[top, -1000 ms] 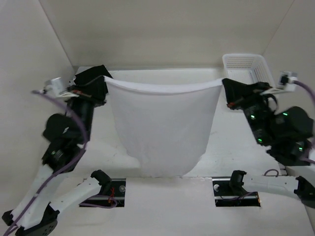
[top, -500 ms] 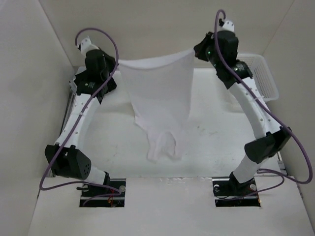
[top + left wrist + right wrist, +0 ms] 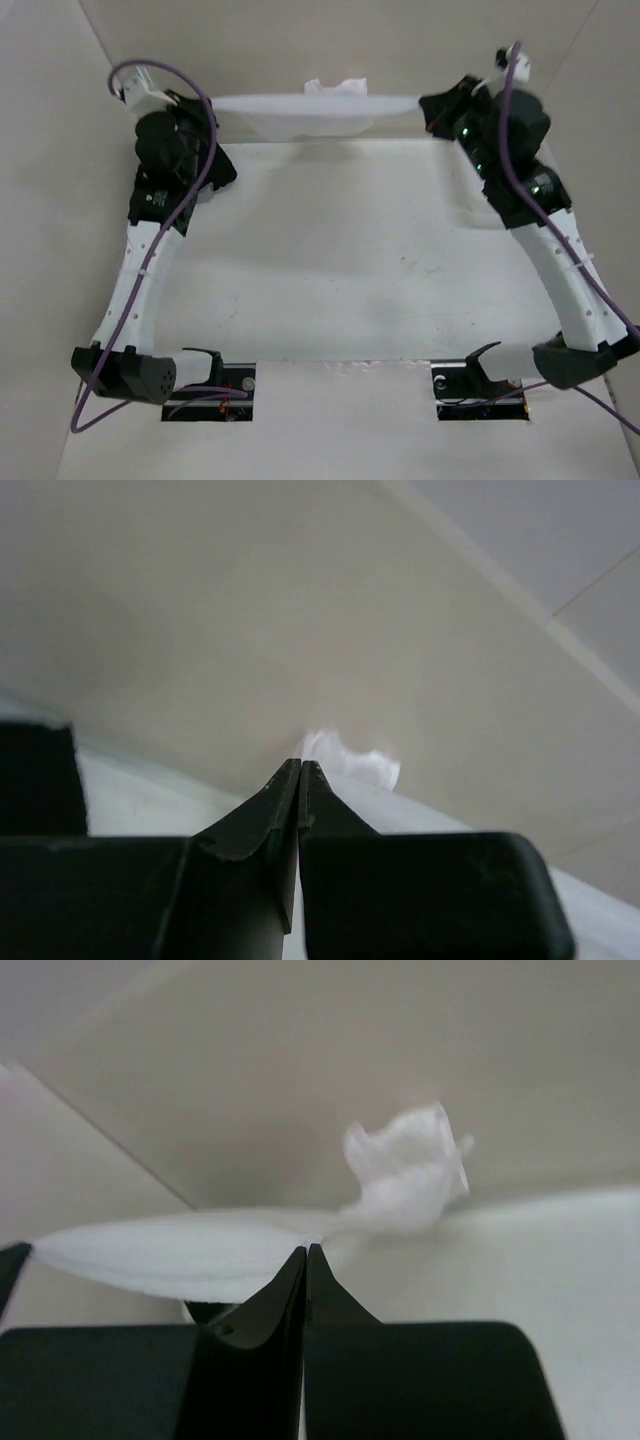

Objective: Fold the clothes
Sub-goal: Flatten the tank top out

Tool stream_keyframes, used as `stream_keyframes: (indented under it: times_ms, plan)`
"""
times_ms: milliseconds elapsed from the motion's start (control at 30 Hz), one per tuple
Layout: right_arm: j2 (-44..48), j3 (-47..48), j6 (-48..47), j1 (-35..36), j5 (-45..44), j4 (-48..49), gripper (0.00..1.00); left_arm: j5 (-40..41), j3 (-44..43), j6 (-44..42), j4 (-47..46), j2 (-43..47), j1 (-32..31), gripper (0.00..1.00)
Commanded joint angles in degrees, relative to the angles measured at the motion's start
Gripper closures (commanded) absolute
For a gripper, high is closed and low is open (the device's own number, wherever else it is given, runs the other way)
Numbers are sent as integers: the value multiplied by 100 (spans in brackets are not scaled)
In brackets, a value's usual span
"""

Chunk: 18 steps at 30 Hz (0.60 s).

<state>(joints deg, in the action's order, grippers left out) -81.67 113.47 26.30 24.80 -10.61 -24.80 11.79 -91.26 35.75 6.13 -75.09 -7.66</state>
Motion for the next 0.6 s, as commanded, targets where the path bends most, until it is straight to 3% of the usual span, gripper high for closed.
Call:
stream_keyframes:
  times_ms: [0, 167, 233, 367, 567]
  plan:
    - [956, -2470, 5, 327, -449, 711, 100, 288, 1659, -42, -269, 852, -283, 100]
    - [2854, -6092, 794, 1099, -906, 1442, 100, 946, 4313, -68, -411, 2460, -1082, 100]
    - [3496, -7070, 1173, 1626, -1065, 1390, 100, 1219, 5290, 37, -79, 3251, -1416, 100]
    - [4535, -8400, 2166, 2883, -1355, 786, 100, 1519, 6549, 957, 1456, 4772, -2443, 100]
    - [5450, -9071, 4012, 4738, -1803, -648, 100, 2151, 6815, 2971, 3577, 6356, -3842, 100]
